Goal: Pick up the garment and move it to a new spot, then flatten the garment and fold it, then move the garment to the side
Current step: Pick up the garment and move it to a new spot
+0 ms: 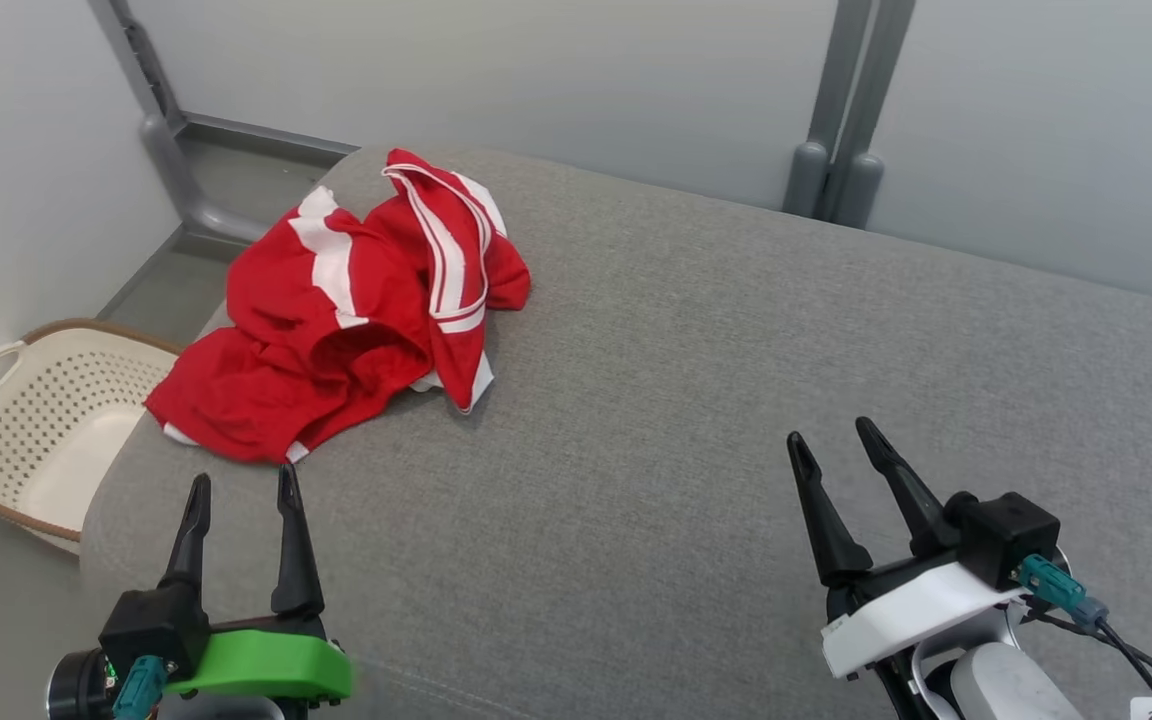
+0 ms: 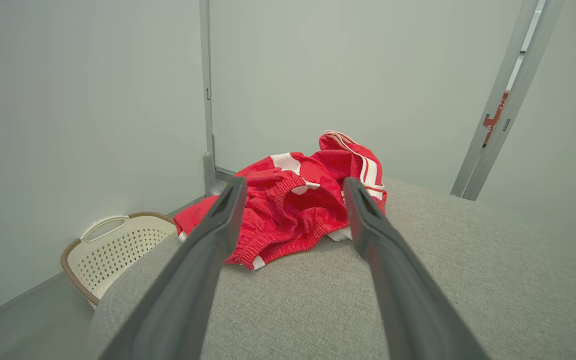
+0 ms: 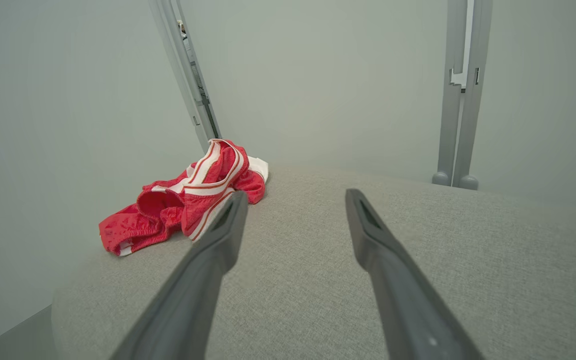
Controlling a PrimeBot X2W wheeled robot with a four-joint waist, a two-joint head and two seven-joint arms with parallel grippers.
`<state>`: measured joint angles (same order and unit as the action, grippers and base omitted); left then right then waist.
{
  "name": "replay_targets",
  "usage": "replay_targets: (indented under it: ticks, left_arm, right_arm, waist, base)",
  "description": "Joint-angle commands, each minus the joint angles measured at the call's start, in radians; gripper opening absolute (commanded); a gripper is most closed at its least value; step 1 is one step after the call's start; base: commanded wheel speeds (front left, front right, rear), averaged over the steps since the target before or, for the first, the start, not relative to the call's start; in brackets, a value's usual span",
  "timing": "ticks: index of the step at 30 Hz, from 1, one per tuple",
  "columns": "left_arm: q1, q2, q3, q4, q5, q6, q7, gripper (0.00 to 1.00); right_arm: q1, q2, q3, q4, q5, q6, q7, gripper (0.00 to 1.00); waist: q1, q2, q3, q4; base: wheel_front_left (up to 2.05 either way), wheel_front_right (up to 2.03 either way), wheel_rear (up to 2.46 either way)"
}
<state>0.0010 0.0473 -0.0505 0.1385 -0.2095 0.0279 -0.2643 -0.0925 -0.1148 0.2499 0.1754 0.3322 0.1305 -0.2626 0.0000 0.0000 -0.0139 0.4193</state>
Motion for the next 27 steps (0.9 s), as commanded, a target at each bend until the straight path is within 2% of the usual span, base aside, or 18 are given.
replay_targets:
  ticks: [1, 9, 18, 21, 27]
  left_arm:
    - [0.012, 0.005, 0.007, 0.004, -0.01, 0.006, 0.0, 1.0]
    - [0.013, 0.005, 0.03, 0.016, -0.016, 0.011, -0.001, 1.0]
    - [-0.002, 0.005, 0.037, 0.041, -0.011, -0.011, -0.001, 1.0]
    - [-0.023, 0.005, 0.043, 0.055, -0.004, -0.021, 0.0, 1.0]
    - [-0.09, 0.032, 0.042, 0.085, -0.034, -0.072, 0.022, 1.0]
  right_arm:
    - [0.008, -0.002, 0.004, 0.002, 0.005, 0.0, -0.003, 1.0]
    - [-0.007, -0.009, 0.024, 0.009, 0.014, 0.0, -0.003, 1.0]
    - [-0.002, -0.006, 0.028, 0.009, 0.026, 0.0, -0.003, 1.0]
    - [-0.007, -0.011, 0.033, 0.006, 0.029, 0.0, -0.003, 1.0]
    - [-0.018, -0.023, 0.033, -0.003, 0.032, 0.0, -0.003, 1.0]
  waist:
    - [0.0, 0.0, -0.011, 0.057]
    - [0.0, 0.0, -0.012, 0.079]
    - [0.0, 0.0, -0.015, 0.07]
    - [0.0, 0.0, -0.01, 0.057]
    - [0.0, 0.0, 0.008, 0.027]
  base:
    - [0.0, 0.0, 0.0]
    - [0.0, 0.0, 0.0]
    - [0.0, 0.0, 0.0]
    - [0.0, 0.0, 0.0]
    - [0.0, 0.0, 0.0]
